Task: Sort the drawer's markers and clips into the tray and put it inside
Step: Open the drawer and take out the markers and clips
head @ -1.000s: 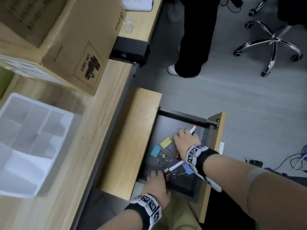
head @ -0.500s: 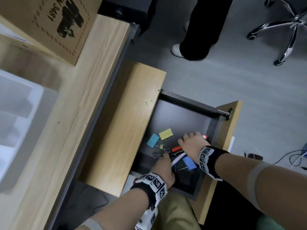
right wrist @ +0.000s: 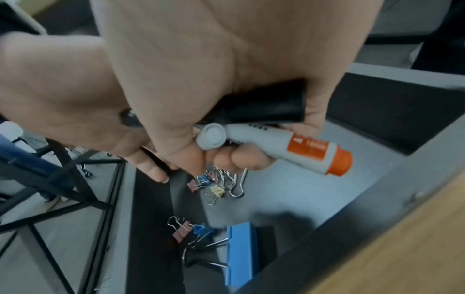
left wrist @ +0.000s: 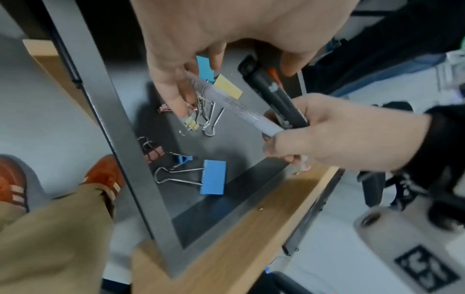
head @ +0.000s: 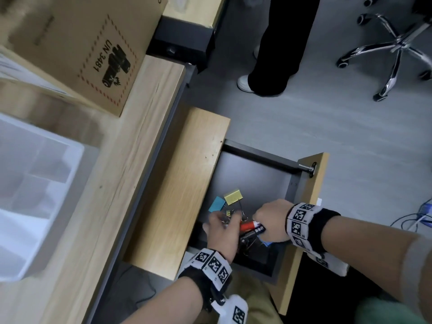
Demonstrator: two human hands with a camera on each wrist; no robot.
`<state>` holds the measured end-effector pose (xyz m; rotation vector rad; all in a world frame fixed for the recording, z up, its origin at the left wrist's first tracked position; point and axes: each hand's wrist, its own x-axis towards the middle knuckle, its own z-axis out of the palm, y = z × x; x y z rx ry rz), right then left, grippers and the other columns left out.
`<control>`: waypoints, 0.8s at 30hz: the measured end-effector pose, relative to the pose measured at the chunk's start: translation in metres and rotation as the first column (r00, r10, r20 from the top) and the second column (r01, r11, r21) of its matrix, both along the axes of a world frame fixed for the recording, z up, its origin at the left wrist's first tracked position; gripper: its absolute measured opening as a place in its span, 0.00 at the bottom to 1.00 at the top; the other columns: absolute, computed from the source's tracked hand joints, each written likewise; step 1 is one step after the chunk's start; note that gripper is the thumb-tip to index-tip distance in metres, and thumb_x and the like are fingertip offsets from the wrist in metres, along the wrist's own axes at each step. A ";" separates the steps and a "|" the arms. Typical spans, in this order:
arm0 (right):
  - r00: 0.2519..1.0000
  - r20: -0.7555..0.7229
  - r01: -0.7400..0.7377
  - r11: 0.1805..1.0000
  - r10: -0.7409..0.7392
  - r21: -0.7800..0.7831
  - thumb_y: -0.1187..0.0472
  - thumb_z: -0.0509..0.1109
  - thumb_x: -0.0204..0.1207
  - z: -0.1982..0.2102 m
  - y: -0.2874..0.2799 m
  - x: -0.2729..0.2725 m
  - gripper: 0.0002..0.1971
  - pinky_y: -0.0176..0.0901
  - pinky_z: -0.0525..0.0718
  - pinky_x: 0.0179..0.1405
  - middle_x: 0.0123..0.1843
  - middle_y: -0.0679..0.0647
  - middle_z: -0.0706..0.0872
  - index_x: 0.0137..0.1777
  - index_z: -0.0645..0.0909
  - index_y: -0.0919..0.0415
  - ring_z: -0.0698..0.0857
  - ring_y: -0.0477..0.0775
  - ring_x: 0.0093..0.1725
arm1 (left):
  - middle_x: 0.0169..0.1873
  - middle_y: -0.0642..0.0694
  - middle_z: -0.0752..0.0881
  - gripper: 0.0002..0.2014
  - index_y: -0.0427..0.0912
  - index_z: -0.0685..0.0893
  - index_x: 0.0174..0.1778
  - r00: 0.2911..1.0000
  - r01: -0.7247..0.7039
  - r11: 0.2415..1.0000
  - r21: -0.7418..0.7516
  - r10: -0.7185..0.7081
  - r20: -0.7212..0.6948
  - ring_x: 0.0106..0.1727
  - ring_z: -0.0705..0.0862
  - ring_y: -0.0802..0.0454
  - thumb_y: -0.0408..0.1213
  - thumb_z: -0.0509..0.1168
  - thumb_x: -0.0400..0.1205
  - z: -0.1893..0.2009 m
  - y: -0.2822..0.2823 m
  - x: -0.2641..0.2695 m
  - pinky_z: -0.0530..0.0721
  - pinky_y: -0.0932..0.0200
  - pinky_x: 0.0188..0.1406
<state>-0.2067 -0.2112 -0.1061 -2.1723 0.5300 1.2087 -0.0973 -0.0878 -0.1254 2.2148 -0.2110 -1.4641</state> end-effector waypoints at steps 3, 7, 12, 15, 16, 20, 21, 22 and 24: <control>0.998 0.039 0.046 0.999 -0.046 0.022 0.45 0.64 0.73 0.012 -0.001 -0.004 0.15 0.49 0.84 0.48 0.46 0.53 0.89 0.49 0.83 0.55 0.87 0.59 0.46 | 0.49 0.40 0.82 0.17 0.40 0.82 0.49 0.997 -0.072 0.997 -0.008 0.071 -0.020 0.49 0.83 0.40 0.53 0.62 0.80 0.002 -0.013 0.010 0.78 0.51 0.53; 0.968 -0.031 0.251 0.966 -0.250 0.057 0.51 0.68 0.71 0.012 -0.004 -0.009 0.12 0.49 0.85 0.40 0.40 0.54 0.86 0.46 0.82 0.60 0.85 0.59 0.41 | 0.32 0.40 0.86 0.18 0.37 0.85 0.38 0.988 -0.008 0.998 -0.062 -0.002 -0.153 0.29 0.84 0.45 0.48 0.60 0.83 0.007 -0.020 0.017 0.85 0.48 0.31; 0.901 -0.033 0.433 0.897 -0.432 0.083 0.59 0.73 0.71 0.015 0.004 -0.002 0.18 0.45 0.79 0.34 0.47 0.58 0.84 0.58 0.75 0.64 0.82 0.58 0.44 | 0.29 0.48 0.84 0.12 0.48 0.82 0.44 0.972 0.125 0.968 -0.217 -0.163 -0.168 0.25 0.79 0.51 0.54 0.67 0.80 0.016 -0.020 0.015 0.76 0.60 0.25; 0.866 0.008 0.496 0.861 -0.500 0.113 0.63 0.74 0.72 0.019 0.009 0.006 0.22 0.39 0.73 0.28 0.40 0.51 0.76 0.56 0.63 0.56 0.78 0.52 0.37 | 0.29 0.42 0.86 0.13 0.45 0.84 0.47 0.973 0.104 0.953 -0.286 -0.157 -0.171 0.17 0.75 0.56 0.48 0.76 0.75 0.024 -0.022 0.029 0.72 0.64 0.17; 0.846 0.015 0.527 0.841 -0.533 0.127 0.64 0.74 0.71 0.021 0.009 0.008 0.23 0.40 0.75 0.28 0.40 0.51 0.76 0.58 0.62 0.56 0.77 0.50 0.35 | 0.24 0.44 0.83 0.14 0.40 0.85 0.47 0.974 0.092 0.947 -0.309 -0.151 -0.171 0.15 0.73 0.55 0.46 0.78 0.75 0.027 -0.024 0.036 0.70 0.65 0.15; 0.728 0.084 0.652 0.725 -0.681 0.221 0.65 0.72 0.75 0.034 0.007 0.021 0.27 0.32 0.74 0.23 0.38 0.51 0.75 0.68 0.61 0.59 0.76 0.47 0.31 | 0.21 0.46 0.79 0.17 0.37 0.84 0.39 0.952 -0.139 0.938 -0.319 0.038 -0.303 0.20 0.72 0.51 0.45 0.82 0.69 0.033 -0.033 0.051 0.69 0.60 0.19; 0.691 0.105 0.679 0.692 -0.715 0.245 0.65 0.72 0.76 0.037 0.008 0.025 0.28 0.28 0.72 0.19 0.37 0.50 0.74 0.69 0.60 0.60 0.75 0.45 0.30 | 0.24 0.46 0.79 0.19 0.37 0.84 0.41 0.931 -0.192 0.932 -0.307 0.075 -0.356 0.23 0.72 0.51 0.46 0.82 0.67 0.036 -0.037 0.052 0.69 0.59 0.21; 0.656 0.122 0.701 0.661 -0.745 0.268 0.66 0.72 0.76 0.038 0.009 0.029 0.29 0.26 0.71 0.17 0.37 0.50 0.74 0.70 0.59 0.61 0.75 0.44 0.29 | 0.27 0.45 0.79 0.20 0.37 0.84 0.43 0.913 -0.222 0.932 -0.286 0.096 -0.396 0.26 0.74 0.51 0.47 0.81 0.67 0.039 -0.040 0.050 0.70 0.59 0.23; 0.609 0.118 0.729 0.612 -0.785 0.307 0.66 0.73 0.75 0.043 0.015 0.040 0.31 0.28 0.73 0.17 0.36 0.51 0.75 0.70 0.57 0.62 0.77 0.45 0.28 | 0.31 0.42 0.81 0.16 0.39 0.84 0.42 0.916 -0.214 0.944 -0.252 0.105 -0.387 0.32 0.81 0.48 0.47 0.78 0.71 0.046 -0.045 0.045 0.77 0.56 0.31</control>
